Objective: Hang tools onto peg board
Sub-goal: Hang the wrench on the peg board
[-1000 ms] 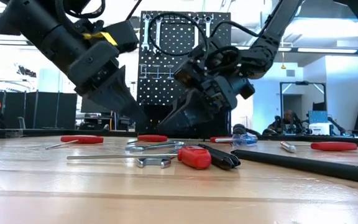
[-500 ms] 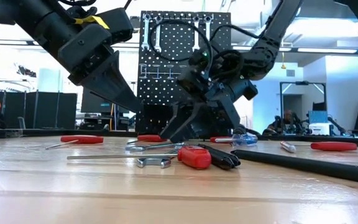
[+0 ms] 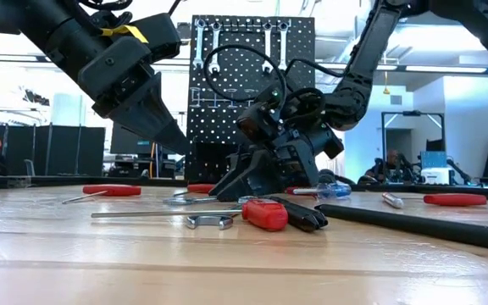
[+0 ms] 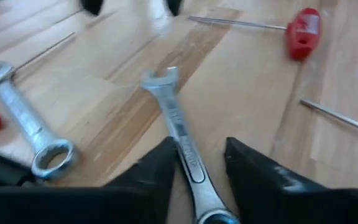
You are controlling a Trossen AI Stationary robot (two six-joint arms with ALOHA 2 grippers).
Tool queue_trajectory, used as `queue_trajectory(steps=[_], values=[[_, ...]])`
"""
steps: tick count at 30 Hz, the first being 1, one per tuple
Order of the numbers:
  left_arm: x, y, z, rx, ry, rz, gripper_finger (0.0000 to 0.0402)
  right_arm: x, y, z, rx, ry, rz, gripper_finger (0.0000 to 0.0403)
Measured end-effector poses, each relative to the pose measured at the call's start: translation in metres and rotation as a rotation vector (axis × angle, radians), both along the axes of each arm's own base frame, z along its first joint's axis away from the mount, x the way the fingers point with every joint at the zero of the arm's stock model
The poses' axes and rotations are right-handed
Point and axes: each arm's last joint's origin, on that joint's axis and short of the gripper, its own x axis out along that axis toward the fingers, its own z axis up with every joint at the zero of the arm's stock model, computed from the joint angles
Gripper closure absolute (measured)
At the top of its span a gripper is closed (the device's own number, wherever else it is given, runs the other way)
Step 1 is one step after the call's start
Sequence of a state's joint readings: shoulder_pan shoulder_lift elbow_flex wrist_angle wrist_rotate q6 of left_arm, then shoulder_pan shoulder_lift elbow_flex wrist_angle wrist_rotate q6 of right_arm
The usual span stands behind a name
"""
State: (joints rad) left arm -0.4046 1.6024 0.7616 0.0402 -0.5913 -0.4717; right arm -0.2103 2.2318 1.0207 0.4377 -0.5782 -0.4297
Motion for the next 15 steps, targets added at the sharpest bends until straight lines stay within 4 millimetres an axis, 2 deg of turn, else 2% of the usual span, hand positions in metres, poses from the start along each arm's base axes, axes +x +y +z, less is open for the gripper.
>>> queue_trajectory(steps=[5,10,15], values=[[0.0,0.0,0.0,0.011,-0.004,0.013,0.0199,-0.001,-0.005,0.002,0.046,0.06,-0.095,0.0346],[0.0,0.001,0.001,0.046,-0.021,0.051,0.0199,-0.002,0.003,0.017,0.009,0.081,-0.112,0.0353],[0.0,0.001,0.0,0.083,-0.017,0.05,0.0199,-0.004,0.022,0.053,-0.111,0.068,-0.13,0.0388]])
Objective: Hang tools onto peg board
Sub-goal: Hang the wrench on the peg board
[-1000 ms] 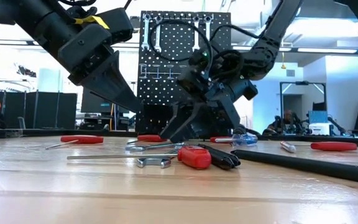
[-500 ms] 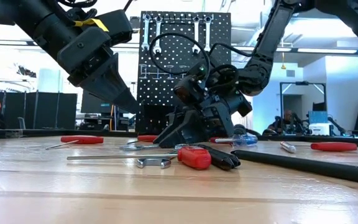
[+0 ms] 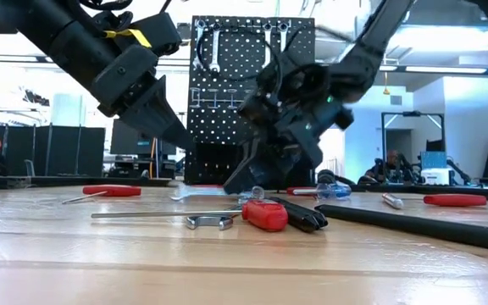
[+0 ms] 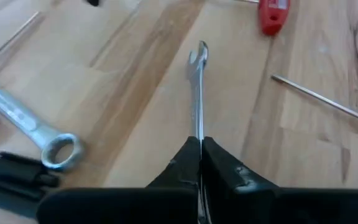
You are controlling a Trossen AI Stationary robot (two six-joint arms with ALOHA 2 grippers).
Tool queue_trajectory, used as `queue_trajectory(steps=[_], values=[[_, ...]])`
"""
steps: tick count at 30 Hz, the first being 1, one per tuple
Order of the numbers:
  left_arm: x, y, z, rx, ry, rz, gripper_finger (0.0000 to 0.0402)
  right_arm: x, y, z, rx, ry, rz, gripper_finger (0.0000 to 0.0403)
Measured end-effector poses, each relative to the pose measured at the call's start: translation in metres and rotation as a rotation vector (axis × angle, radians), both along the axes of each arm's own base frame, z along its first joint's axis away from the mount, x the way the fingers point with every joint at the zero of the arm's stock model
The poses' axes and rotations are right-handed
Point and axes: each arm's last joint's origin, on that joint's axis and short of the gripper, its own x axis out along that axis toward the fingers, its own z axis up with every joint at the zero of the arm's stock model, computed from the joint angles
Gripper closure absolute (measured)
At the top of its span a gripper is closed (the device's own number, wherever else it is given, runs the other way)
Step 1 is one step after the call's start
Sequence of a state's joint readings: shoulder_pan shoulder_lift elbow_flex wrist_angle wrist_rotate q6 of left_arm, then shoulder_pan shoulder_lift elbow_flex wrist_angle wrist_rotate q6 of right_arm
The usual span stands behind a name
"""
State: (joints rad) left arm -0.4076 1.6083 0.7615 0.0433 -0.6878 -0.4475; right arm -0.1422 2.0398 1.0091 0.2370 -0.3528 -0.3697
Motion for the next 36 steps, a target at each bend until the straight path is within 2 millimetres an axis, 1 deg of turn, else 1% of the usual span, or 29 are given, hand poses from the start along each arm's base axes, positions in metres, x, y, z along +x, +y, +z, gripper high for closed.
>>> queue_trajectory(steps=[2,5,9,12,14,17,22,25,27,30,32,34,36], values=[[0.0,0.0,-0.006,0.012,0.009,-0.006,0.0199,-0.001,0.008,0.011,-0.037,-0.007,0.001,0.0393],[0.0,0.003,-0.02,0.033,0.04,-0.001,0.0199,-0.002,0.021,0.022,-0.088,-0.013,0.019,0.0393],[0.007,0.009,-0.034,0.057,0.051,0.021,0.0199,-0.002,0.032,0.024,-0.119,-0.017,0.042,0.0393],[0.013,0.012,-0.041,0.074,0.047,0.016,0.0199,-0.002,0.034,0.023,-0.119,-0.01,0.051,0.0393],[0.017,0.015,-0.042,0.078,0.035,0.016,0.0199,-0.001,0.033,0.019,-0.118,-0.01,0.052,0.0393],[0.02,0.021,-0.044,0.074,0.046,0.006,0.0199,-0.001,0.033,0.02,-0.117,-0.013,0.056,0.0393],[0.023,0.03,-0.046,-0.016,0.074,-0.051,0.0199,0.0,0.033,0.021,-0.116,-0.027,0.058,0.0392],[0.023,0.031,-0.047,-0.028,0.078,-0.045,0.0199,-0.002,0.03,0.028,-0.108,-0.034,0.047,0.0392],[0.023,0.03,-0.047,-0.029,0.079,-0.048,0.0199,-0.002,0.025,0.04,-0.093,-0.07,0.022,0.0391],[0.021,0.026,-0.047,-0.031,0.08,-0.042,0.0199,-0.01,0.015,0.056,-0.068,-0.112,-0.025,0.0389],[0.02,0.024,-0.048,-0.027,0.089,-0.035,0.0199,-0.02,0.008,0.06,-0.02,-0.14,-0.028,0.0385],[0.018,0.023,-0.049,-0.025,0.106,-0.033,0.0199,-0.031,0.002,0.056,0.053,-0.219,-0.015,0.0382],[0.015,0.022,-0.051,-0.03,0.127,-0.024,0.0199,-0.042,-0.002,0.046,0.121,-0.305,-0.017,0.0379]])
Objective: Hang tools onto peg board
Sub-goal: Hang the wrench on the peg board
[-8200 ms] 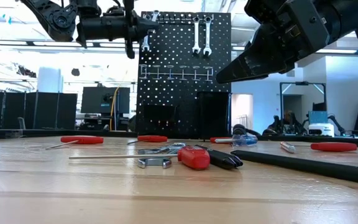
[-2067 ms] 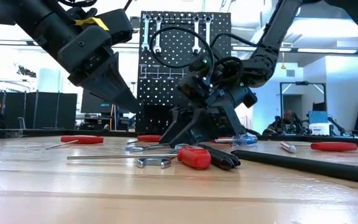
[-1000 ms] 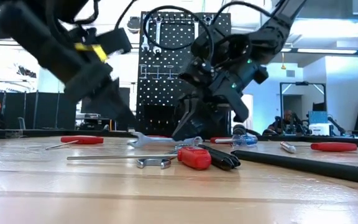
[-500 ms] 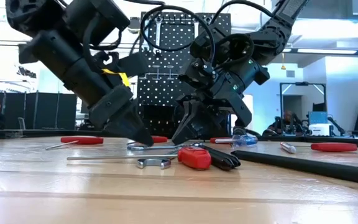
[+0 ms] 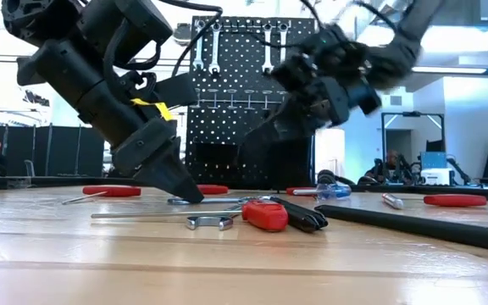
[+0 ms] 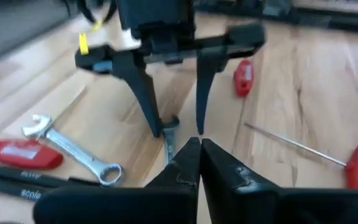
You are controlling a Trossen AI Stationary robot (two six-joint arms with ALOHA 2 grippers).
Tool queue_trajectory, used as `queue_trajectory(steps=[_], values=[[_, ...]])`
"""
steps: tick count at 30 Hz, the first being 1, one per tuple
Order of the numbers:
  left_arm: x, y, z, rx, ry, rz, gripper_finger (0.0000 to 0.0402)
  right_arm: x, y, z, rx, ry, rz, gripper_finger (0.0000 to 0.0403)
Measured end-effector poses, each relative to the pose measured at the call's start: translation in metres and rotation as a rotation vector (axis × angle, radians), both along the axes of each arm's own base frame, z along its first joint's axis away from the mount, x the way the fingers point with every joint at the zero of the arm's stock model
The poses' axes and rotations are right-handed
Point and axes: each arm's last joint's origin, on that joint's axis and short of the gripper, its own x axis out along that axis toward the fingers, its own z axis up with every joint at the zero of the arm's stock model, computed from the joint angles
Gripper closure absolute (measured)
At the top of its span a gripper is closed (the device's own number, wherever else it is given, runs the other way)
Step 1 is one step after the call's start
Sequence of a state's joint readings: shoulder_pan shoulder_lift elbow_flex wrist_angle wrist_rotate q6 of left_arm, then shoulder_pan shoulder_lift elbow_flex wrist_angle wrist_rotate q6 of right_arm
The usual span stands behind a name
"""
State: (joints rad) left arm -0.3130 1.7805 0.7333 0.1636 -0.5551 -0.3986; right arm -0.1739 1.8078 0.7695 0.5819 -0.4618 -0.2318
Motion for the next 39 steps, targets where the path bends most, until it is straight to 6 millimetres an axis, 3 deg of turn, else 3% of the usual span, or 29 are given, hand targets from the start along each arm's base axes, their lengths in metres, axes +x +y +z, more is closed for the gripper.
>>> queue_trajectory(steps=[5,11,15,18,25,34,39], values=[[-0.003,-0.001,-0.002,0.008,0.031,-0.002,0.0199,-0.01,0.007,-0.036,0.067,-0.073,-0.014,0.0354],[-0.003,-0.001,-0.002,0.03,0.042,-0.026,0.0199,0.004,0.027,-0.073,0.061,-0.004,0.057,0.026],[-0.003,-0.001,-0.002,0.033,0.048,-0.029,0.0199,0.01,0.027,-0.078,0.029,-0.015,0.078,0.0188],[-0.003,-0.002,-0.002,0.035,0.049,-0.032,0.0199,0.01,0.022,-0.072,0.042,-0.001,0.056,0.0158],[-0.004,-0.002,-0.003,0.033,0.054,-0.033,0.0199,0.009,0.018,-0.05,0.025,-0.006,0.02,0.016],[-0.004,-0.004,-0.003,0.031,0.051,-0.038,0.0199,0.005,0.012,-0.062,-0.064,0.101,-0.126,0.0178],[-0.004,-0.004,-0.003,0.031,0.046,-0.04,0.0199,0.002,0.007,-0.066,-0.078,0.152,-0.127,0.0215]])
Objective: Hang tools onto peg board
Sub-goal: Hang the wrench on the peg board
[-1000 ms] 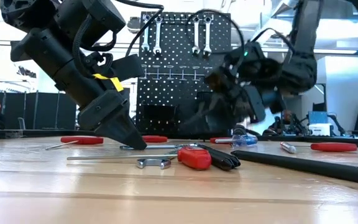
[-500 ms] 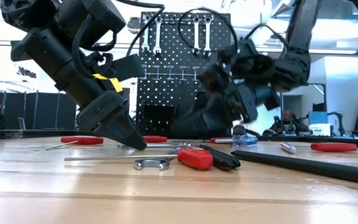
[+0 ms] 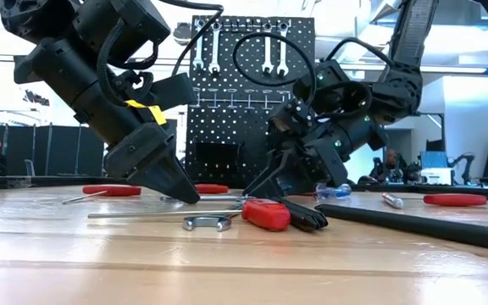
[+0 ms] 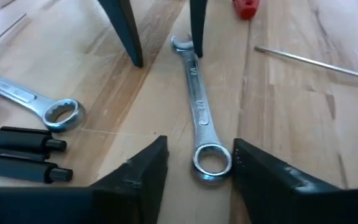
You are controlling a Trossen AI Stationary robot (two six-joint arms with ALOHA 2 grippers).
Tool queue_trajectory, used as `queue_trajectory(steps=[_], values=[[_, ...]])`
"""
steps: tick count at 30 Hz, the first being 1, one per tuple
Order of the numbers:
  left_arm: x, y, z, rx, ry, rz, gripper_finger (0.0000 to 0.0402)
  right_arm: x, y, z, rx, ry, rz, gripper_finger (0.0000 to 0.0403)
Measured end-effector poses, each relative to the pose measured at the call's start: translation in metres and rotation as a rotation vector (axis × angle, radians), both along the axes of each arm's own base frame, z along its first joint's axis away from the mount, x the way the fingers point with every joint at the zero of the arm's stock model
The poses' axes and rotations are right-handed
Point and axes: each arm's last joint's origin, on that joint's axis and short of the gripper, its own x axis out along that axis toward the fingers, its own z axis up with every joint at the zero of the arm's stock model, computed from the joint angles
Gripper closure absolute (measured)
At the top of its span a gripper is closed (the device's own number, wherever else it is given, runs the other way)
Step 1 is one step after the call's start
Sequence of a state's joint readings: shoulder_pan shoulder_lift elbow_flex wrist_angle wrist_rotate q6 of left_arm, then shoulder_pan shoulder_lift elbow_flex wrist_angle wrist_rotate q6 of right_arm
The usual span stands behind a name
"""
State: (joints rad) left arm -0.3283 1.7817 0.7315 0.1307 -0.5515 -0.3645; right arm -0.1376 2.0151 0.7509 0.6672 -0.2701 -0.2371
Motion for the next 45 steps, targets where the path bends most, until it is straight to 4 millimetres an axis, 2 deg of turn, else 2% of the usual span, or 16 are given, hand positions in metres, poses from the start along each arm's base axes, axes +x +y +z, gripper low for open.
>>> queue_trajectory(steps=[7,12,18,28,31,38,45], values=[[0.006,-0.001,0.006,0.034,-0.017,0.006,0.0199,-0.002,-0.001,-0.002,-0.015,0.026,0.018,0.0319],[0.01,-0.003,0.01,0.07,-0.06,-0.022,0.0199,-0.002,-0.001,-0.002,-0.019,0.027,0.018,0.0322],[0.011,0.001,0.011,0.139,-0.073,0.029,0.0199,0.0,0.001,0.003,-0.02,0.027,0.013,0.0322],[0.016,0.017,-0.001,0.055,-0.022,0.034,0.0199,0.012,0.012,0.01,-0.051,0.038,0.057,0.0323],[0.017,0.018,-0.005,0.04,-0.006,0.029,0.0203,0.013,0.015,0.01,-0.058,0.041,0.069,0.036],[0.015,0.018,-0.007,0.008,0.02,0.028,0.0271,0.013,0.015,0.01,-0.053,0.042,0.072,0.0396],[0.013,0.019,-0.01,0.003,0.051,0.04,0.036,0.012,0.015,0.01,-0.051,0.045,0.081,0.0391]])
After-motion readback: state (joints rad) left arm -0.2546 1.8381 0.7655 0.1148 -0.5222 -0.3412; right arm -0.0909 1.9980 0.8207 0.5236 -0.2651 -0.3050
